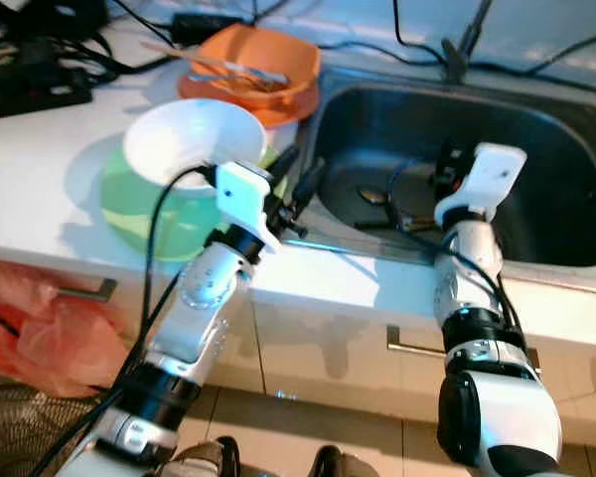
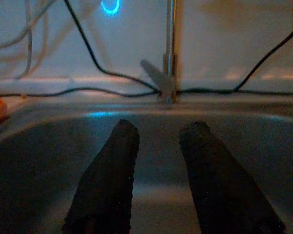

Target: Kitchen organization

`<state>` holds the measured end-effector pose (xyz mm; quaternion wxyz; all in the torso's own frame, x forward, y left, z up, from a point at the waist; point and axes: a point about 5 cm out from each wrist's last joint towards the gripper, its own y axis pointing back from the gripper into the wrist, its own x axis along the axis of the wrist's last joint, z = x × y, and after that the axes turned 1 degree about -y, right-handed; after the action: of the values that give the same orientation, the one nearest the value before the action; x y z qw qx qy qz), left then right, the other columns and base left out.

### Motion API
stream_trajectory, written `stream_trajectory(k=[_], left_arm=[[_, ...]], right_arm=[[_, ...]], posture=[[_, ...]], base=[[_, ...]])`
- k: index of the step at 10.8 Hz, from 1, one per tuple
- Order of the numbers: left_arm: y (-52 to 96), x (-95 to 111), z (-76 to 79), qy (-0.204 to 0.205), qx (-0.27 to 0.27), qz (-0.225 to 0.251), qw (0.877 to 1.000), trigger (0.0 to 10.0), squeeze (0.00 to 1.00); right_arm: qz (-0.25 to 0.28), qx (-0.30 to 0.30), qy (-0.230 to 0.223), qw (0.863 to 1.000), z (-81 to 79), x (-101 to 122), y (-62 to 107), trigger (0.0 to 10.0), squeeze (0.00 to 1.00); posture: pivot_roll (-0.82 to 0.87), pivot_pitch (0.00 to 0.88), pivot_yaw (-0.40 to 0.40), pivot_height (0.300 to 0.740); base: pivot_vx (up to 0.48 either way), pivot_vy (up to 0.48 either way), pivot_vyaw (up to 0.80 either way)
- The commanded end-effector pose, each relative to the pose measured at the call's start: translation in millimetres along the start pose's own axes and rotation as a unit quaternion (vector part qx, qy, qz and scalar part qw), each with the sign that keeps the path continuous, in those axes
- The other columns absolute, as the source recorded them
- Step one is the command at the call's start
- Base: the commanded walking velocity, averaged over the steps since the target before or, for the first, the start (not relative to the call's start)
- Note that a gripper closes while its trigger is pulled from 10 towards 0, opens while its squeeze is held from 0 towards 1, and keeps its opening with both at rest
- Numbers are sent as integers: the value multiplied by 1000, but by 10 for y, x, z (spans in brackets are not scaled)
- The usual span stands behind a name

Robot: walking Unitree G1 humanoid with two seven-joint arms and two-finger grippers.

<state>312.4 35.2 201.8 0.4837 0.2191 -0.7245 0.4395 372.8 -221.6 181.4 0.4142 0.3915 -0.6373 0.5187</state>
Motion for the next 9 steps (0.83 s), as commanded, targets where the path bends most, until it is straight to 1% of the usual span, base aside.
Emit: stream_trajectory(k=[1, 2, 3, 4, 6, 7, 8, 9], left_arm=[[25, 29, 27, -9, -4, 1, 1000, 10000, 0], [52, 83, -37, -19, 14, 10, 1000, 10000, 0], [57, 104, -60, -22, 20, 13, 999, 10000, 0], [92, 178, -140, -36, 40, 22, 998, 10000, 0], [198, 293, -292, -66, 85, 32, 994, 10000, 0], [262, 392, -398, -91, 115, 43, 988, 10000, 0], [280, 433, -423, -104, 121, 47, 986, 10000, 0], [302, 524, -458, -116, 129, 58, 983, 10000, 0]], right_arm=[[7, -14, -4, 1000, 64, -53, 96, 10000, 0], [46, -10, 7, 999, 76, 109, 69, 10000, 0], [62, -7, 13, 998, 78, 181, 61, 10000, 0], [90, 5, 26, 996, 78, 323, 72, 10000, 0], [121, 23, 61, 991, 105, 480, 202, 10000, 0], [148, 9, 82, 985, 195, 639, 307, 10000, 0], [158, 3, 93, 983, 232, 700, 335, 10000, 0], [173, -12, 97, 980, 286, 808, 374, 10000, 0]], posture=[[175, 186, -31, 740], [170, 191, -33, 740], [166, 194, -34, 740], [159, 198, -34, 740], [150, 208, -36, 740], [136, 214, -35, 740], [133, 216, -34, 740], [132, 216, -35, 740]], base=[[0, 0, 0], [0, 0, 0], [0, 0, 0], [0, 0, 0], [0, 0, 0], [0, 0, 0], [0, 0, 0], [0, 0, 0]])
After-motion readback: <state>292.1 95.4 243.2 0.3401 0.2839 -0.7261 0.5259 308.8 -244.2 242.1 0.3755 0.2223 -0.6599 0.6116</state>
